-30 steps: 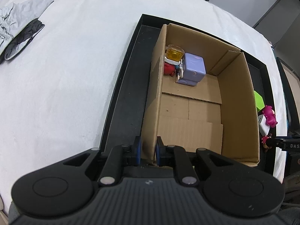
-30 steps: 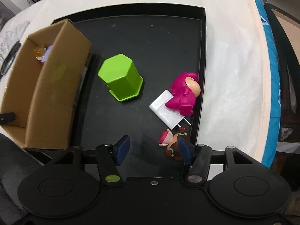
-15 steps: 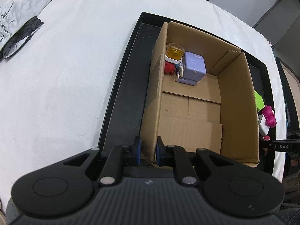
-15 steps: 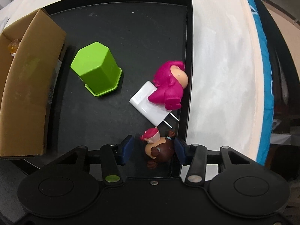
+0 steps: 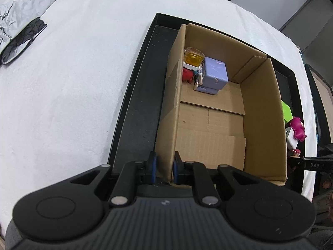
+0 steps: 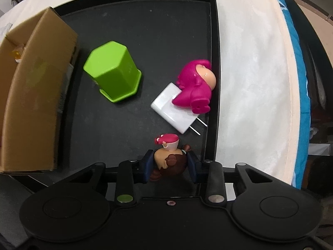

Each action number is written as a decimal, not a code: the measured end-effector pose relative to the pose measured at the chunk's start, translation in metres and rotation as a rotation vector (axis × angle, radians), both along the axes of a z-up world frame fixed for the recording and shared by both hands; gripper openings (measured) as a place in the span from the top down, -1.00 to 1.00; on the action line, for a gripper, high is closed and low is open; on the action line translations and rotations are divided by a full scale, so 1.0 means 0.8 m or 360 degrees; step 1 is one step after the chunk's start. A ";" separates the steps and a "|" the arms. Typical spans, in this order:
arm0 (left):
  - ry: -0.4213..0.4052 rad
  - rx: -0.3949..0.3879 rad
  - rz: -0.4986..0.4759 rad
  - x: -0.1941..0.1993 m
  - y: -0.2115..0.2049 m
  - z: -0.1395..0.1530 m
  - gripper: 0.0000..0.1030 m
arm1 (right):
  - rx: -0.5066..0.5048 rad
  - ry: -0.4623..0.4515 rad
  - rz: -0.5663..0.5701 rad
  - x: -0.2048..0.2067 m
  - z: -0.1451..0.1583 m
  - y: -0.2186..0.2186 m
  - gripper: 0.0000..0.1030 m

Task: Organize rigid objects
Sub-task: 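Lower the right gripper onto the brown-haired pink-cap figure and grasp it, then lift the brown-haired figure with the right gripper and carry it over the box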

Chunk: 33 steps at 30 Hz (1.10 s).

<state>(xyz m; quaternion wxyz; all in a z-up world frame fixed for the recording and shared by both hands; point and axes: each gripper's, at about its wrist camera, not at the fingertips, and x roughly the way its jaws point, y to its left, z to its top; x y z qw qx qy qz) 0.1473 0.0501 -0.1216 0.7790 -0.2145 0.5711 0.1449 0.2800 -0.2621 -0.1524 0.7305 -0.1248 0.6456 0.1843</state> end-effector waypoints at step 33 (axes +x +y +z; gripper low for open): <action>-0.0010 -0.0051 -0.0059 0.001 0.004 -0.001 0.72 | 0.0169 -0.0134 0.0061 -0.017 0.104 0.039 0.34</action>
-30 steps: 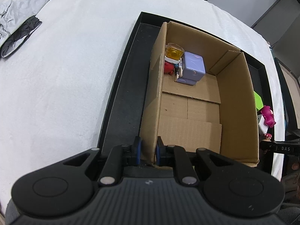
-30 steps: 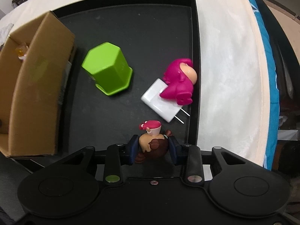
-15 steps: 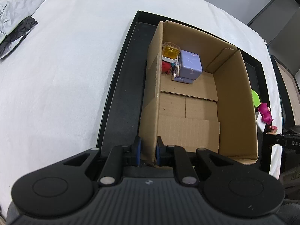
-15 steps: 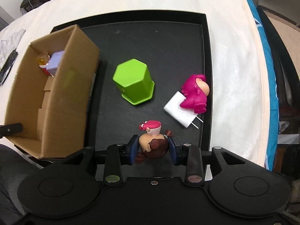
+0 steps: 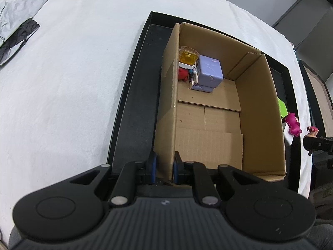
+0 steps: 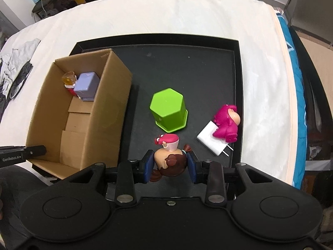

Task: Organize rigid objects
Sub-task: 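Lift the brown-haired figure with the right gripper and carry it over the box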

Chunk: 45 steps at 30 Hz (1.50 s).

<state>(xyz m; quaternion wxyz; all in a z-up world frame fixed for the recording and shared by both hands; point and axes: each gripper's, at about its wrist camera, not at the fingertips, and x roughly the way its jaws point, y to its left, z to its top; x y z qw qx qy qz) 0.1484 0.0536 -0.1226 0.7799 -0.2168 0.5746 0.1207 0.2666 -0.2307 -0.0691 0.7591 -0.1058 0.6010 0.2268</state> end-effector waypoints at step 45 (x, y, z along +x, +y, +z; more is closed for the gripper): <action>-0.0035 -0.0057 -0.0051 -0.004 0.011 -0.002 0.70 | 0.0196 -0.0107 0.0137 0.006 0.057 0.145 0.34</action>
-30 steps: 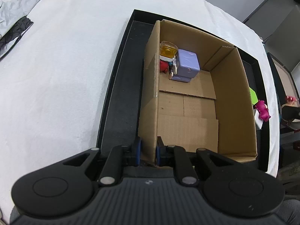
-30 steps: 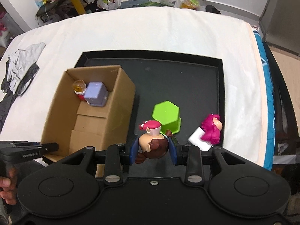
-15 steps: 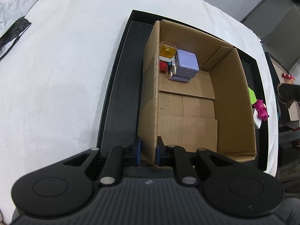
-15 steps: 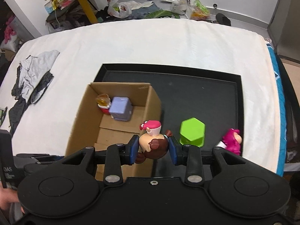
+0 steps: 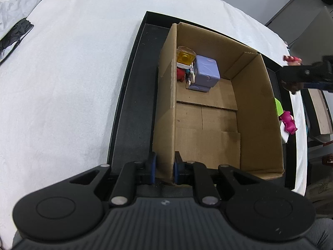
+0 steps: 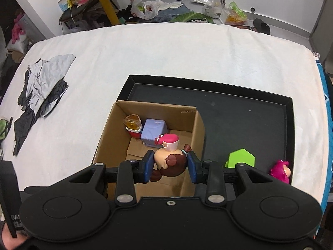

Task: Organize rigid objects
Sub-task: 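Lift the brown-haired figure with the right gripper and carry it over the box, then open the right gripper to drop the figure into the box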

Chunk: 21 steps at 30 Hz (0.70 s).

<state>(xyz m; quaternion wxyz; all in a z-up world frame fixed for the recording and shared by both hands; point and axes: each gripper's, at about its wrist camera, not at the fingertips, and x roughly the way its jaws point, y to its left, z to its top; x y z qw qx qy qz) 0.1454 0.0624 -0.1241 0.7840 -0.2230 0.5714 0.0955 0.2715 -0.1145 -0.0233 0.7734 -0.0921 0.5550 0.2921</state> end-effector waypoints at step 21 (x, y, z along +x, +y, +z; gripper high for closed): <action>-0.0011 -0.0011 0.0016 -0.003 0.004 0.001 0.69 | -0.0106 -0.0109 0.0062 0.013 -0.015 0.036 0.17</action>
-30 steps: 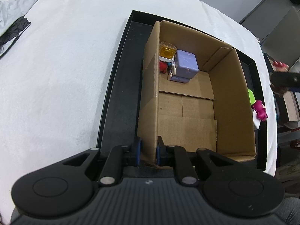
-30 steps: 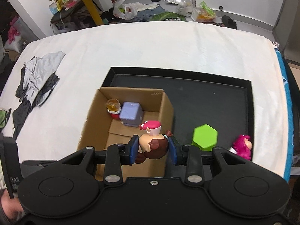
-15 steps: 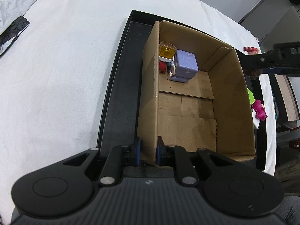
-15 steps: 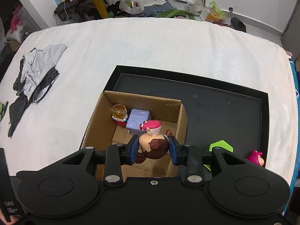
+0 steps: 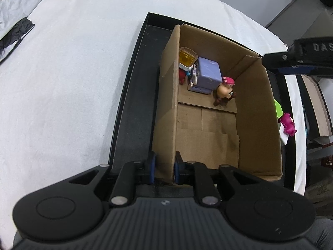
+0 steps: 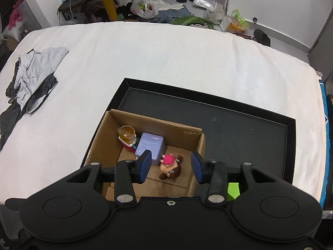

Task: Organize rigid objects
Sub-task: 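Open the right gripper to drop the figure into the box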

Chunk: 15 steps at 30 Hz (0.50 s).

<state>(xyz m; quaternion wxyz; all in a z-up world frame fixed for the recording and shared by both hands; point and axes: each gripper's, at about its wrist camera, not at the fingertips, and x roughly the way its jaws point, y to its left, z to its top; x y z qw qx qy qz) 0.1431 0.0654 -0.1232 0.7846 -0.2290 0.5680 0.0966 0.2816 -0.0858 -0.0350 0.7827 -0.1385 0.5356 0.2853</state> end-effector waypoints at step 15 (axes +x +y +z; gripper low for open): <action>0.0004 0.0007 0.0006 -0.001 0.000 0.002 0.69 | 0.0062 0.0130 -0.0015 -0.005 0.012 -0.039 -0.04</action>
